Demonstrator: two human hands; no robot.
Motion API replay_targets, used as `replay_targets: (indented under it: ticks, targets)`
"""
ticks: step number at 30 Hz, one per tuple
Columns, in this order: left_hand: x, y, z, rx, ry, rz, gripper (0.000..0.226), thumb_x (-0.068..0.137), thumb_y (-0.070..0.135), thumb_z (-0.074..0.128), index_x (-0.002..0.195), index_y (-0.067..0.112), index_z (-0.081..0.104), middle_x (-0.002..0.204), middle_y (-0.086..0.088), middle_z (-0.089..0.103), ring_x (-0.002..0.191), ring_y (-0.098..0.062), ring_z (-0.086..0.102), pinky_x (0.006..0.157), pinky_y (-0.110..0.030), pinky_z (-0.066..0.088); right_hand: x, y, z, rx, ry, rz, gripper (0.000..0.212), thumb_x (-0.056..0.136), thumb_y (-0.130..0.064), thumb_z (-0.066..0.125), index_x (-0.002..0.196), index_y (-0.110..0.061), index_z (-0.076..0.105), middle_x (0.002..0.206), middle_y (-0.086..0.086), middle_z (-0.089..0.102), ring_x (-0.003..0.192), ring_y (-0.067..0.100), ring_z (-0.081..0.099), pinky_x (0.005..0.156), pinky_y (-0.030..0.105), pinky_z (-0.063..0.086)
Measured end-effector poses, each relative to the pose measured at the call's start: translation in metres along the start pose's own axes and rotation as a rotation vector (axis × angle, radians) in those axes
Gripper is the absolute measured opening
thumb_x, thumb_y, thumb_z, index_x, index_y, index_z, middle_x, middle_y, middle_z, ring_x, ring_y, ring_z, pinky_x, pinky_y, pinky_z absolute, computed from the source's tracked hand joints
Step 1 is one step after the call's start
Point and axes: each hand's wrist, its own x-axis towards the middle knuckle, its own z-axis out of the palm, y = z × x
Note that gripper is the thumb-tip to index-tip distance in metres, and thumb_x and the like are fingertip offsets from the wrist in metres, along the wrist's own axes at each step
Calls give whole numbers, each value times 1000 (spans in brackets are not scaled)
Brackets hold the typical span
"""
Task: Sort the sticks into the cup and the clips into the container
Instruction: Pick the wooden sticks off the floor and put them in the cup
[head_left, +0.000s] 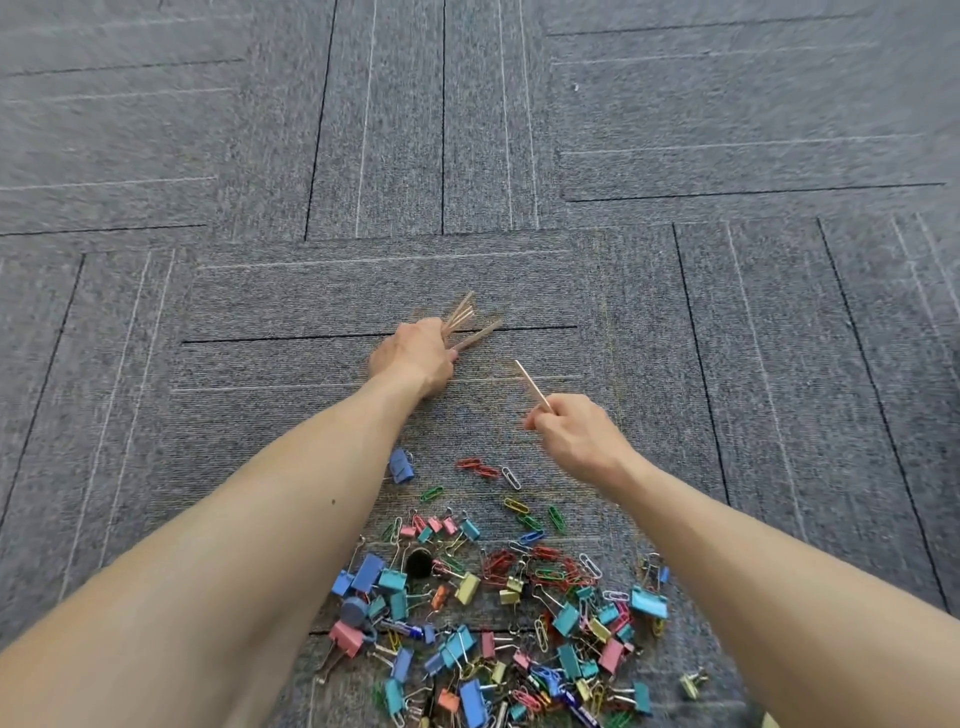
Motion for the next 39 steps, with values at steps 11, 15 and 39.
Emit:
replay_targets:
  ticks: [11,15,39]
  targets:
    - [-26,-4,-23,-246,-405,54,15,104,20,40,113,9,45,96,-8,56,65,-11,45,53,-23,41,-4,-25,-16,59,0,-1,28,104,-16,38,98,-9,64,75,2,57,54,10,45,45,23,34]
    - [-56,3,-61,-512,-491,70,15,105,19,38,109,8,47,85,-5,60,59,-8,44,51,-20,35,-11,-54,-36,76,32,-41,29,105,-16,36,98,-9,63,77,1,56,55,11,44,45,25,34]
    - [-381,167,-373,-1054,-372,628,14,105,15,40,96,8,49,73,-7,57,63,-18,56,64,-34,49,-390,-200,-295,240,396,-275,24,102,-19,47,87,-15,64,60,-5,44,46,7,37,39,22,28]
